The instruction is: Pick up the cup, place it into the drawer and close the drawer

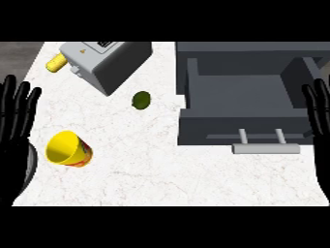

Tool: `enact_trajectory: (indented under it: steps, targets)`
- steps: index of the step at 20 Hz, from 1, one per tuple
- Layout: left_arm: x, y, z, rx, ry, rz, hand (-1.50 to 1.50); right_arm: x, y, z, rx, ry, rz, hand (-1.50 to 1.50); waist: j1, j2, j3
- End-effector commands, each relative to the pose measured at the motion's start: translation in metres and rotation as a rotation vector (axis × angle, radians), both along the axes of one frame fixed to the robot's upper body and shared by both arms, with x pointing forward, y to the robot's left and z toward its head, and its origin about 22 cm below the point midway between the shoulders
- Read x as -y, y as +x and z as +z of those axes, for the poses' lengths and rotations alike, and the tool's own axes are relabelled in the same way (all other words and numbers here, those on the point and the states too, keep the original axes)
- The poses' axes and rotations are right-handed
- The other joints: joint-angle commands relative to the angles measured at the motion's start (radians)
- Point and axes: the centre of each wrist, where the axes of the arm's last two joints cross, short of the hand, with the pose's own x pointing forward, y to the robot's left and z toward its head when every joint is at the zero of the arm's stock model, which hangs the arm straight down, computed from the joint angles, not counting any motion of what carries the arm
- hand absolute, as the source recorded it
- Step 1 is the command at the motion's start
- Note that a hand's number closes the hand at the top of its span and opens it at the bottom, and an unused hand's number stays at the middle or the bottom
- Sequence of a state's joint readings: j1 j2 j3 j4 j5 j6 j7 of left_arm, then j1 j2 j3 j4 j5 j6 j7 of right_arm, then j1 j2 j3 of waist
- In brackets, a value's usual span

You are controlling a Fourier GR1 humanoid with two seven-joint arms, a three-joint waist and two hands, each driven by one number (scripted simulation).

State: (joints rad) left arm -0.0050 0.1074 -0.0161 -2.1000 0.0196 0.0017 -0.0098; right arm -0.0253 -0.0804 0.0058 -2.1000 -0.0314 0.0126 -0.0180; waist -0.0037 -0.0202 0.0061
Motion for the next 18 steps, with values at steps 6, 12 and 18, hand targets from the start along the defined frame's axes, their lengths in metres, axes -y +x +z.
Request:
enact_trajectory:
  steps: [6, 12, 18]
  targets:
    - [-0.047, -0.014, 0.011, -0.012, 0.023, 0.177, -1.5, 0.005, 0.002, -0.003, -0.008, -0.044, -0.018, -1.5, 0.007, 0.02, -0.006]
    - [-0.064, -0.008, -0.028, -0.214, -0.267, 0.23, -1.5, 0.0, 0.015, -0.009, -0.172, -0.086, 0.114, -1.5, 0.009, 0.021, -0.006]
    - [-0.08, -0.013, -0.045, -0.273, -0.232, 0.307, -1.5, 0.008, 0.023, -0.027, -0.179, -0.091, 0.119, -1.5, 0.007, 0.02, -0.006]
